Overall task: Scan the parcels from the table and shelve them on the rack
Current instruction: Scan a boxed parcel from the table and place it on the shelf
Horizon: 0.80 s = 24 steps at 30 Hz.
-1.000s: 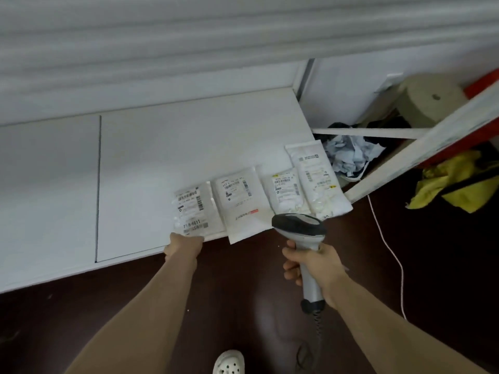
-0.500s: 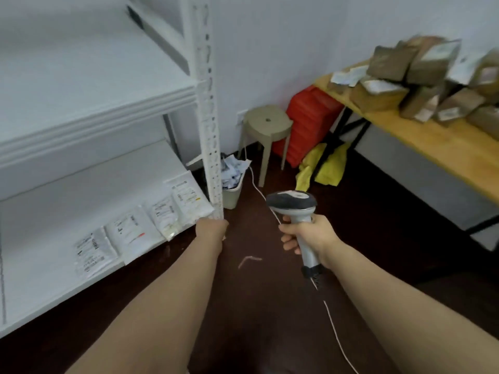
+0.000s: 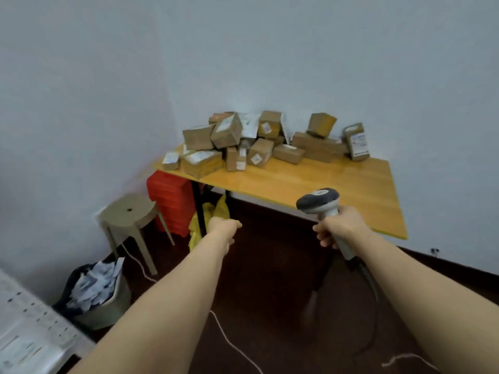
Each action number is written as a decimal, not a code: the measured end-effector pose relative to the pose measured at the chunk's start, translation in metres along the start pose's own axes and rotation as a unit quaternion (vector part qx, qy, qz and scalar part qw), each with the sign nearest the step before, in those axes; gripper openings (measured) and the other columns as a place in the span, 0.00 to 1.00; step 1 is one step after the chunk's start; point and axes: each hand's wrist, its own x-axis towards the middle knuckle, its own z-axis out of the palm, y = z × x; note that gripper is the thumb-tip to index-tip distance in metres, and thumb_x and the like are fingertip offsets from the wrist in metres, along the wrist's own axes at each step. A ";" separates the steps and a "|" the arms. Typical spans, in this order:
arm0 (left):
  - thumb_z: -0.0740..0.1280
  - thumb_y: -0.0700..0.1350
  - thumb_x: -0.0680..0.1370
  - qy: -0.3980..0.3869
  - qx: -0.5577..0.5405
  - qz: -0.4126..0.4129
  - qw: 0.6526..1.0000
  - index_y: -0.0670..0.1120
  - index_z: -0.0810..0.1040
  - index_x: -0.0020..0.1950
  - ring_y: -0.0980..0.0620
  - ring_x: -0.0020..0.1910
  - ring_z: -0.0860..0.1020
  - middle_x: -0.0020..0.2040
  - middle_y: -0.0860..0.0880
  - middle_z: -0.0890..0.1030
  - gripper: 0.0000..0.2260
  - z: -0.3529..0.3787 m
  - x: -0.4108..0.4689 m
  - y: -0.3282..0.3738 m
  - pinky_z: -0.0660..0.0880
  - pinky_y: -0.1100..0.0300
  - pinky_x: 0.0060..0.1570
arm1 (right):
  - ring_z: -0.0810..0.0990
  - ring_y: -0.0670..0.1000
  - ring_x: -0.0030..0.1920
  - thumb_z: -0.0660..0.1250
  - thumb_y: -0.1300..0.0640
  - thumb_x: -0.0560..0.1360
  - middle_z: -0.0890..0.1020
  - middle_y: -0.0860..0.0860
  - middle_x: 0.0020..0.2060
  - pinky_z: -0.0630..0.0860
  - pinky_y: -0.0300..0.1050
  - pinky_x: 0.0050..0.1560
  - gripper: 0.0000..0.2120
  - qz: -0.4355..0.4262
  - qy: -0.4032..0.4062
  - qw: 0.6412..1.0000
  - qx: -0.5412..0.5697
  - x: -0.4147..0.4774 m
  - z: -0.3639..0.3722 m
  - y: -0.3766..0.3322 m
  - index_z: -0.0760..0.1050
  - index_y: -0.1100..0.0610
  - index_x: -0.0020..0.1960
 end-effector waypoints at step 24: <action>0.71 0.40 0.75 -0.253 0.201 0.102 0.941 0.43 0.66 0.73 0.45 0.55 0.74 0.61 0.43 0.73 0.28 0.417 0.205 0.252 0.77 0.53 0.54 | 0.79 0.55 0.29 0.68 0.67 0.73 0.80 0.60 0.33 0.74 0.46 0.30 0.01 0.107 0.174 0.951 0.230 0.329 -0.233 -0.003 0.76 0.65 0.44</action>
